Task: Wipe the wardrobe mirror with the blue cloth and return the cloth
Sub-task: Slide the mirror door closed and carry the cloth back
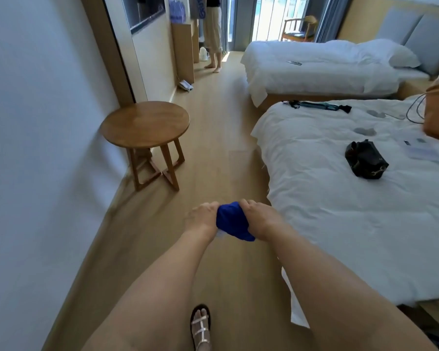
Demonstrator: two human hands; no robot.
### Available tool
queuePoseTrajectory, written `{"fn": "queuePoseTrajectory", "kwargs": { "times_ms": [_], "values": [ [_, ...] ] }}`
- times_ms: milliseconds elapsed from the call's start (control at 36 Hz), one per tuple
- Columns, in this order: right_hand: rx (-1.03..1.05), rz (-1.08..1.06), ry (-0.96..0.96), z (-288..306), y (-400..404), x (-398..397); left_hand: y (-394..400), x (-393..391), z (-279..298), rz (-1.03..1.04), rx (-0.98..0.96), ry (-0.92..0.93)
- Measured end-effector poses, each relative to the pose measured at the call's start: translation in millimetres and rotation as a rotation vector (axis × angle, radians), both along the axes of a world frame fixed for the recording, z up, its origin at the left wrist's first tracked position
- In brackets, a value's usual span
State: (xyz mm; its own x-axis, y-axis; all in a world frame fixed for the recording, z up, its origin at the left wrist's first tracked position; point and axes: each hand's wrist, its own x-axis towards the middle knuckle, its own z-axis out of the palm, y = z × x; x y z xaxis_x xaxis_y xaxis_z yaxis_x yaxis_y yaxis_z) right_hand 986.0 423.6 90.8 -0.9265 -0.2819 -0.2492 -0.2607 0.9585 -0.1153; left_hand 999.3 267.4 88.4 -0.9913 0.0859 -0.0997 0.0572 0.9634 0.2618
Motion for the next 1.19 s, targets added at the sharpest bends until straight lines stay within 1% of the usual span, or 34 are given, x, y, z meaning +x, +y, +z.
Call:
{"fn": "queuePoseTrajectory", "kwargs": {
  "times_ms": [278, 444, 694, 861, 972, 1194],
  "values": [
    [0.013, -0.003, 0.002, 18.9, -56.5, -154.7, -52.2, -151.8, 14.5, 0.040, 0.049, -0.029],
    [0.031, 0.002, -0.020, 18.6, -70.6, -221.7, -66.8, -221.1, 7.9, 0.048, 0.051, -0.054],
    [0.022, 0.025, -0.052, 14.4, -62.2, -328.6, -60.2, -326.8, -8.5, 0.060, 0.032, -0.057],
    [0.039, 0.080, -0.038, 12.6, -45.3, -420.3, -41.9, -412.5, -11.9, 0.109, 0.013, -0.039],
    [0.041, 0.136, -0.025, 15.3, -31.1, -490.0, -27.8, -471.3, -9.8, 0.161, 0.028, -0.012],
    [0.053, 0.229, -0.001, 22.9, -2.6, -608.9, 2.6, -575.2, 4.4, 0.233, 0.018, -0.026]
  ]
}}
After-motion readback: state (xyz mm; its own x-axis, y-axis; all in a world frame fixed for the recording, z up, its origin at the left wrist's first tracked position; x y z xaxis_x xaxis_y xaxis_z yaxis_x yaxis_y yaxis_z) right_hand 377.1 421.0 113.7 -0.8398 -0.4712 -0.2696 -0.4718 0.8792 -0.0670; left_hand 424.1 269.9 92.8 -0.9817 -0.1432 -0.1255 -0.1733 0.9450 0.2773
